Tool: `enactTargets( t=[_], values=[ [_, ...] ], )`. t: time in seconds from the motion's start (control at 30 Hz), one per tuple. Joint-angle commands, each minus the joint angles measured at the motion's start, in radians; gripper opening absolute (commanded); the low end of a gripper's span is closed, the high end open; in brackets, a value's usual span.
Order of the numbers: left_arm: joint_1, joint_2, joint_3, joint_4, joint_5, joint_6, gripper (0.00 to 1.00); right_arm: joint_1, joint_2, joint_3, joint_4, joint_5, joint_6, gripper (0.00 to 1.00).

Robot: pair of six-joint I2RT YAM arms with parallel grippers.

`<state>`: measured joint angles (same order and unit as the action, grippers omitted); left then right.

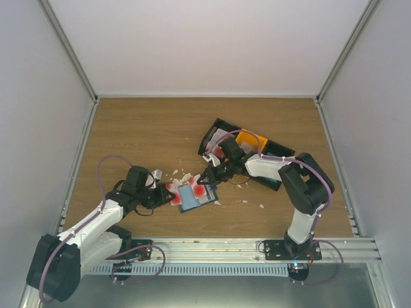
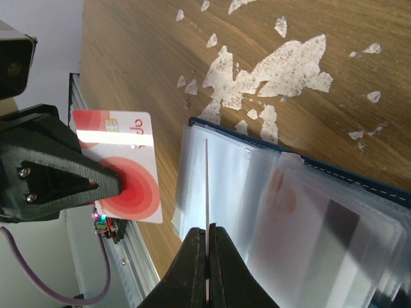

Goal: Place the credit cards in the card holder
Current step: Insert the credit card into the card holder.

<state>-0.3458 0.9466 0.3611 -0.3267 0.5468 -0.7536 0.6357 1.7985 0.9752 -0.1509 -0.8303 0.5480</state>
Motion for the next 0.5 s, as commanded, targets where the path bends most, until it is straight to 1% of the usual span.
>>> enactTargets(
  t=[0.0,0.13,0.27,0.47],
  values=[
    [-0.021,-0.01,-0.039,0.084,0.032,-0.036,0.0,0.012,0.038,0.001,0.039,-0.014,-0.002,0.01],
    [-0.031,-0.01,-0.062,0.056,-0.022,-0.043,0.0,0.013,0.051,-0.003,0.032,-0.013,-0.007,0.0],
    [-0.032,-0.003,-0.077,0.048,-0.029,-0.05,0.0,0.012,0.074,0.004,0.0,-0.003,-0.013,0.0],
    [-0.036,0.007,-0.074,0.034,-0.03,-0.043,0.0,0.012,0.1,0.006,-0.003,-0.037,0.005,0.01]
  ],
)
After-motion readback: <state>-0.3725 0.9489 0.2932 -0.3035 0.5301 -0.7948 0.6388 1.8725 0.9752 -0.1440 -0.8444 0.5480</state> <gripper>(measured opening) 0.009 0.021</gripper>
